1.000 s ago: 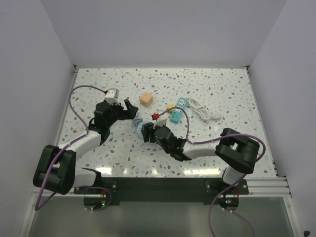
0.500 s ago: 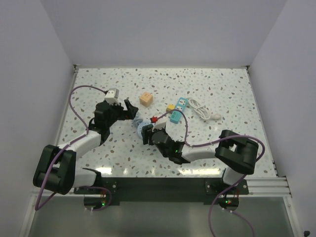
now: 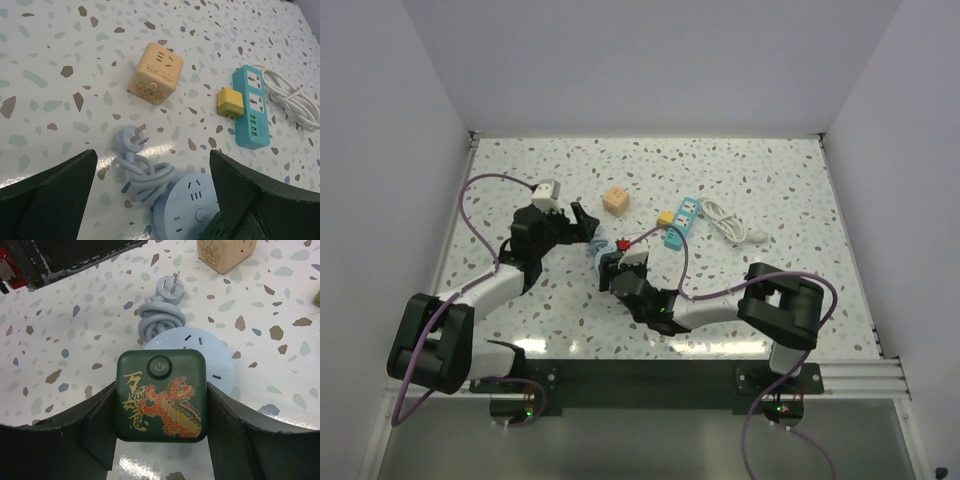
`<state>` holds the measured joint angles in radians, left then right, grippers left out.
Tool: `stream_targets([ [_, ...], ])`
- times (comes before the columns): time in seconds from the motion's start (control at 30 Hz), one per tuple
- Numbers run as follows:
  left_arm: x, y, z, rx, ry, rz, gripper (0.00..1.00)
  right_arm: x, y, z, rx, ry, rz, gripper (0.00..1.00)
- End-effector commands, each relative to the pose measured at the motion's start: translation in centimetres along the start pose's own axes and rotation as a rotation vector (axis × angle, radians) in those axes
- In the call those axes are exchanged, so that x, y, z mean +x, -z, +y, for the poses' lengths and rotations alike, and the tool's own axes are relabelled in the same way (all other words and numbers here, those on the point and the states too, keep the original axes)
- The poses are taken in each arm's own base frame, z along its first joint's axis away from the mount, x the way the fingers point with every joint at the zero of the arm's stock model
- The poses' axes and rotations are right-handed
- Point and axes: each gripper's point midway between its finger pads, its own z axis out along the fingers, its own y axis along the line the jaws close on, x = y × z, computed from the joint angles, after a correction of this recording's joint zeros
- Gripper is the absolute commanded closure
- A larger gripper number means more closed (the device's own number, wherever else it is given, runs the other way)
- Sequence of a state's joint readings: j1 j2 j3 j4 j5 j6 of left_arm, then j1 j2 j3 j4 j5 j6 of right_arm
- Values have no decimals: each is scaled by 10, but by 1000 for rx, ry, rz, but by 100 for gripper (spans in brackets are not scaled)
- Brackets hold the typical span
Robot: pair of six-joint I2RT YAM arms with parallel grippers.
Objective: Insert the plug
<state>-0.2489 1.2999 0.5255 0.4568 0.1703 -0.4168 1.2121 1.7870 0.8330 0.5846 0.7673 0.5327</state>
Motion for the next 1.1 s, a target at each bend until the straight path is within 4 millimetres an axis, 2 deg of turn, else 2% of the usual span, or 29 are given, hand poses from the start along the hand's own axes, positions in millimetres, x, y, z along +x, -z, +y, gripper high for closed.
stream_targets([
  [0.0, -6, 1, -1, 10, 18, -18, 0, -11, -1, 4, 56, -43, -43, 100],
  [0.1, -5, 1, 0, 8, 21, -15, 0, -12, 5, -2, 82, -41, -50, 100],
  [0.2, -6, 1, 0, 9, 23, -17, 0, -23, 10, -4, 109, -43, -80, 100],
  [0.4, -6, 1, 1, 3, 27, -11, 0, -36, 18, 7, 144, -25, -116, 100],
  [0.6, -4, 0, 1, 11, 30, 0, 0, -39, 18, 19, 134, -18, -126, 100],
  [0.83, -3, 0, 1, 15, 33, 6, 0, -37, 20, 6, 192, 0, -132, 100],
  [1.07, -4, 0, 3, 8, 32, 6, 0, -32, 17, 6, 201, 0, -122, 100],
])
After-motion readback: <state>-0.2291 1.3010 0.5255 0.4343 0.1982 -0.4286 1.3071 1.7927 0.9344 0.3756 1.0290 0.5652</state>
